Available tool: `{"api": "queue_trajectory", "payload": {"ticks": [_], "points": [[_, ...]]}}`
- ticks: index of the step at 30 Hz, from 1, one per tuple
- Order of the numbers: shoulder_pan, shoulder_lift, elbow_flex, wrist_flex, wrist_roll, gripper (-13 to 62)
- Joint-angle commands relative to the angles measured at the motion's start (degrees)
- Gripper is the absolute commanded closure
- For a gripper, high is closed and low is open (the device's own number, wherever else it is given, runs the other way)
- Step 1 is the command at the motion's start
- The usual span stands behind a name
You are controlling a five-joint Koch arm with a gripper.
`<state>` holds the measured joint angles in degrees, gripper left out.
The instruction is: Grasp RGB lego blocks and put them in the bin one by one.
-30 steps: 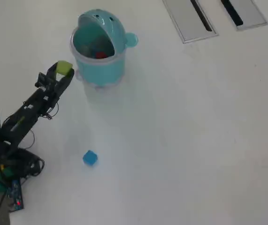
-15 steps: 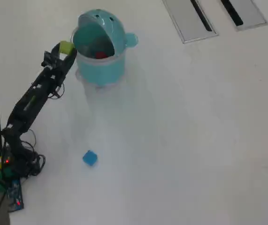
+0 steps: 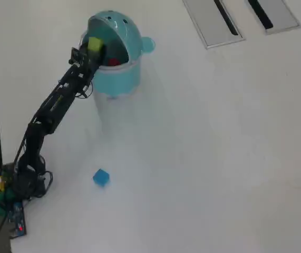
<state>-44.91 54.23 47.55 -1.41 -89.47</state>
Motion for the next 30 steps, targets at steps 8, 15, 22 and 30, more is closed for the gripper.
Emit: {"api": "queue_trajectory", "payload": {"ticks": [8,15,22,30], "points": [[1.32,-1.58,-11.69,1.32,-8.96,20.7],[2.11,8.44,0.09,0.97,-9.05,20.1],[7.56,25.58,23.99,-1.76,-8.96,20.3],[13.54,36.56,39.46,-4.39,-8.26,17.2]]}}
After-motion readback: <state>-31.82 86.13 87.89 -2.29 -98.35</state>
